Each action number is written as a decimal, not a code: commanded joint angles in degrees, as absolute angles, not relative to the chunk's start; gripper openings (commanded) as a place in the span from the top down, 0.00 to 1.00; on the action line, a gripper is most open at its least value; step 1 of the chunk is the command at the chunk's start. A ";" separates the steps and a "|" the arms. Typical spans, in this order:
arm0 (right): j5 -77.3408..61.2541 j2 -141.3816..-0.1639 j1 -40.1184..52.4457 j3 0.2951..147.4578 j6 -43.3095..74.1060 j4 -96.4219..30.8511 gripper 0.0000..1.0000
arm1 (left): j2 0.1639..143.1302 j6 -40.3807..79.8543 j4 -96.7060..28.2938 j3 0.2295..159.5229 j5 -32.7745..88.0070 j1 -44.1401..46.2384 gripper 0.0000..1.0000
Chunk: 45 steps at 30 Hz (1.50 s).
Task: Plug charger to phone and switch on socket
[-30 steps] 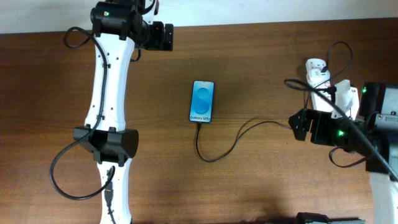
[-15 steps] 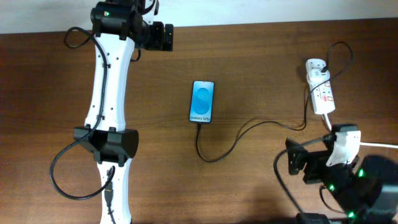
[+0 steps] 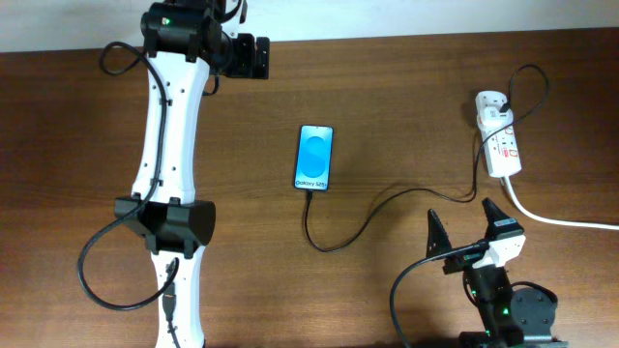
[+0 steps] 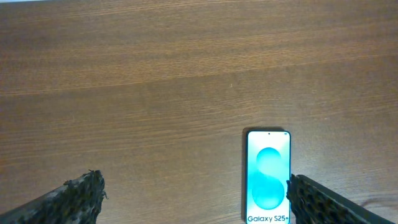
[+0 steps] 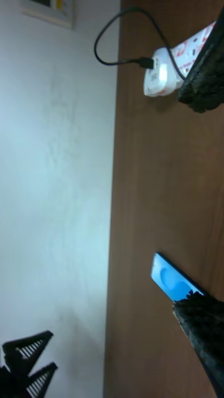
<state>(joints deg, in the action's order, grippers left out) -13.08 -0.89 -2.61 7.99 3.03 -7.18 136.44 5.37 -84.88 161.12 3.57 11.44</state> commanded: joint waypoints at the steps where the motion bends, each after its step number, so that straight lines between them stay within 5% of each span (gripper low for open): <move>1: -9.78 -0.19 -2.20 5.63 3.20 -4.89 0.02 | 136.90 5.06 -84.95 161.03 3.18 11.46 0.01; 5: -9.02 -0.19 -2.20 0.32 3.18 3.38 0.02 | 136.90 5.06 -84.95 161.03 3.18 11.44 0.01; 45: -3.38 -0.19 -1.02 0.32 -1.48 -4.34 0.02 | 136.90 5.04 -84.95 161.03 3.18 11.44 0.01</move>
